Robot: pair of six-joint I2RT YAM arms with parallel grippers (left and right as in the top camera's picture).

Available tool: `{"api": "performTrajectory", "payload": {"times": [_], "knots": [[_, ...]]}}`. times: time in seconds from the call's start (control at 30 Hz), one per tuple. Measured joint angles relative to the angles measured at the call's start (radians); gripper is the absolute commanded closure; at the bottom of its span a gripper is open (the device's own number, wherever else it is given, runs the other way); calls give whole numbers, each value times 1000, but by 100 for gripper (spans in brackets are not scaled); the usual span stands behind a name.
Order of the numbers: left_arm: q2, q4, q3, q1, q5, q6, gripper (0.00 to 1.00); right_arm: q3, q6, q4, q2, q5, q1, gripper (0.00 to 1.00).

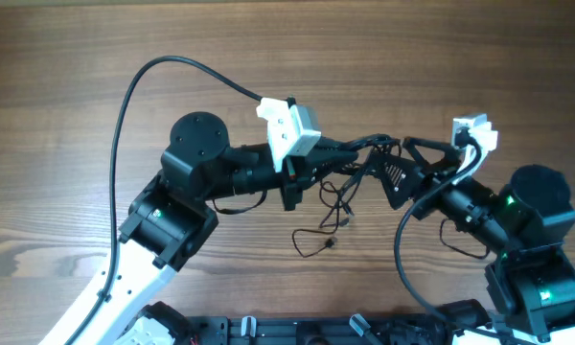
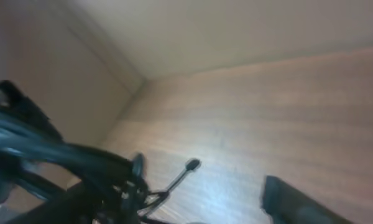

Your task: Untangle cables

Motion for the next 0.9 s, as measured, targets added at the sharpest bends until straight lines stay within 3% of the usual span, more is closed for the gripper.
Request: {"api": "performTrajectory", "payload": {"times": [0.13,0.2,0.37,0.43,0.57,0.6,0.67,0.7,0.8,0.83,0.9], "knots": [[0,6,0,-28,20,-10,96,0,-25,19,10,-6,1,37],[2,16,0,-58,18,-13,96,0,-29,2,29,30,6,45],[18,9,-11,-72,-23,-35,96,17,-26,-86,44,177,25,54],[17,6,-11,-71,-38,-40,96,28,-26,-101,44,216,30,66],[-18,-39,-15,-19,-68,-51,96,33,-26,-99,44,201,40,68],[-24,-40,-15,-11,-68,-54,96,34,-26,-95,44,187,40,71],[-50,-32,-15,18,-59,-61,96,28,-28,-119,49,226,21,93],[-90,-22,-14,37,-54,-66,96,23,-26,-126,67,248,3,96],[-131,-13,-9,40,-41,-70,96,20,-29,-123,74,236,2,92],[-129,-13,-9,40,-41,-70,96,20,-29,-123,74,225,2,88],[-125,-16,-9,40,-41,-70,96,20,-31,-123,74,201,2,70]]}}
